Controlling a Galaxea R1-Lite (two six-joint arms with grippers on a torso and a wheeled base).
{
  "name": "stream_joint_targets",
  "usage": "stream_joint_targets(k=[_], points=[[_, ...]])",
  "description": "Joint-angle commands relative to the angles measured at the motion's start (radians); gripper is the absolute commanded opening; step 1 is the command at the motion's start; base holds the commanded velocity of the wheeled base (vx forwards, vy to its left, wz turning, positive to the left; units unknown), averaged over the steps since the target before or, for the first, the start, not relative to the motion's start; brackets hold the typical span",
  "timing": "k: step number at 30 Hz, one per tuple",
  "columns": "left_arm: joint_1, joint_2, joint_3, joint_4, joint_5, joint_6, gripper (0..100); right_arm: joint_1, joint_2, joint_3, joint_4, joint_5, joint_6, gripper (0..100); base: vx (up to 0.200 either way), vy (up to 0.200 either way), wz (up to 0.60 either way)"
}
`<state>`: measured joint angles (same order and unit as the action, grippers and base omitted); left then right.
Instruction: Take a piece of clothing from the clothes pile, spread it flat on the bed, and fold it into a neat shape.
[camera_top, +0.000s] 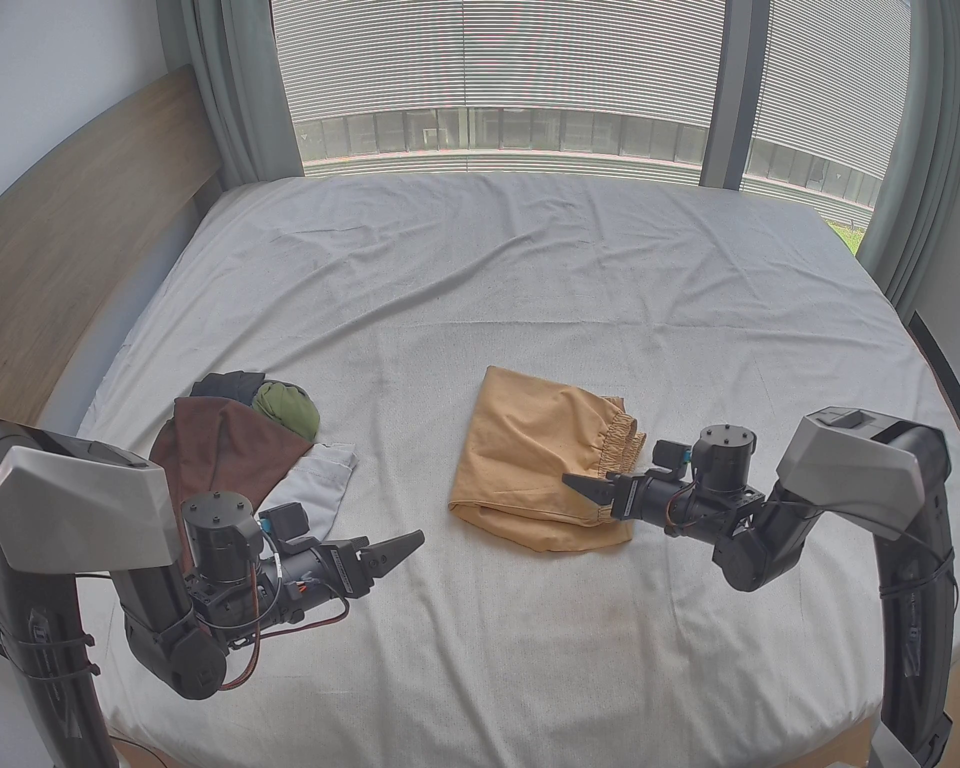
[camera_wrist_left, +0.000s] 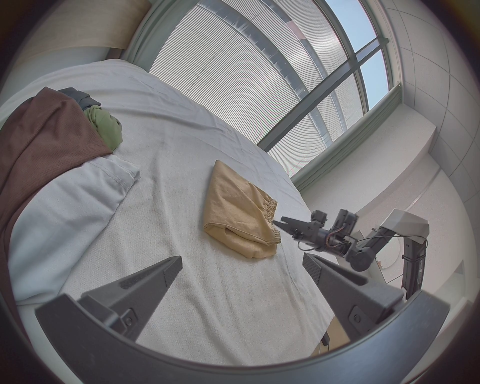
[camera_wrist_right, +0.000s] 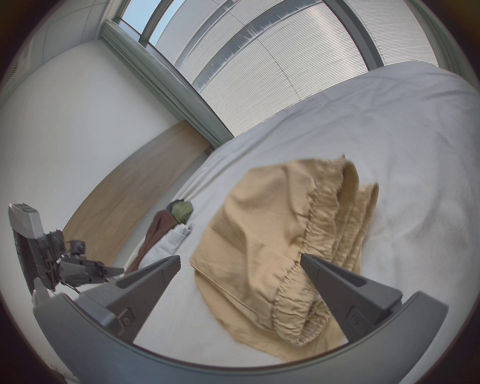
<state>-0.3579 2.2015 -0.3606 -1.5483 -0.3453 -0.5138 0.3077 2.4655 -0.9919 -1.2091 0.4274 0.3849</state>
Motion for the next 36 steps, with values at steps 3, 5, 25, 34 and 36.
stream_joint_targets(k=[3,5,25,34,36], points=[[-0.001,-0.060,0.000,0.001,-0.001,-0.003,100,-0.025,-0.293,0.142,-0.004,0.001,0.000,100,0.000,0.000,0.00],[-0.001,-0.094,0.006,0.001,-0.001,-0.003,100,-0.032,-0.353,0.188,-0.004,0.001,0.000,100,0.000,0.000,0.00],[0.000,-0.401,0.229,0.001,0.006,0.149,100,-0.119,-0.938,0.829,-0.087,-0.010,-0.182,100,0.000,0.000,0.00],[0.020,-0.698,0.361,0.020,0.054,0.182,100,-0.252,-1.470,0.992,0.158,0.007,-0.189,100,0.000,0.000,0.00],[0.022,-0.772,0.361,0.047,0.101,0.178,100,-0.268,-1.626,0.992,0.289,0.030,-0.189,100,0.000,0.000,0.00]])
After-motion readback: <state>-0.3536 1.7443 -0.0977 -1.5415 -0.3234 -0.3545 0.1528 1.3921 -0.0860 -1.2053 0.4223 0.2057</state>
